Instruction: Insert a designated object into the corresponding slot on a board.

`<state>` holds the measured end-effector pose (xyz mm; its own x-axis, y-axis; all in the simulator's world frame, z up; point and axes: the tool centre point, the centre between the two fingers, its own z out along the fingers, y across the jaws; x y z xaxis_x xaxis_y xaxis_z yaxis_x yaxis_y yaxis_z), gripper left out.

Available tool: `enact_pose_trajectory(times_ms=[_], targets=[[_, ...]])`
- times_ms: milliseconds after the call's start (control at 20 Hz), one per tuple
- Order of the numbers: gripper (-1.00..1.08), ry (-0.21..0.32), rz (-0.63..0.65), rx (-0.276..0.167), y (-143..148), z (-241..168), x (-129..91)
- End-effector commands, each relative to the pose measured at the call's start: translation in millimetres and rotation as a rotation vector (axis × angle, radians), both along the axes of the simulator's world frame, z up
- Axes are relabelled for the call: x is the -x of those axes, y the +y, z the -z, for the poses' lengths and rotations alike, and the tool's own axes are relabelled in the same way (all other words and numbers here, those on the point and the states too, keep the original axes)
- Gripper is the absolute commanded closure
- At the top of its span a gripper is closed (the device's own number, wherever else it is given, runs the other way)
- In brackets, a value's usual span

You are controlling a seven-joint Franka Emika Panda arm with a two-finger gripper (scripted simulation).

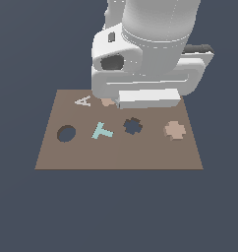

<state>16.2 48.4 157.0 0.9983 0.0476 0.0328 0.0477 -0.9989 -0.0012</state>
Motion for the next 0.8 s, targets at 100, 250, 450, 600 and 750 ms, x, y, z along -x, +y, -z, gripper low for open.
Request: enact_pose_trajectory(times_ms=[100, 250, 450, 600, 750], targets=[[-0.92, 0.009, -0.007, 0.0, 34, 28, -3], [-0.92, 0.015, -0.012, 0.001, 60, 50, -6], [-0.92, 0.023, -0.017, 0.002, 91, 76, -10], [-0.92, 0.027, -0.021, 0.002, 108, 90, -13], [-0.92, 0.03, -0.023, 0.003, 120, 99, -14]])
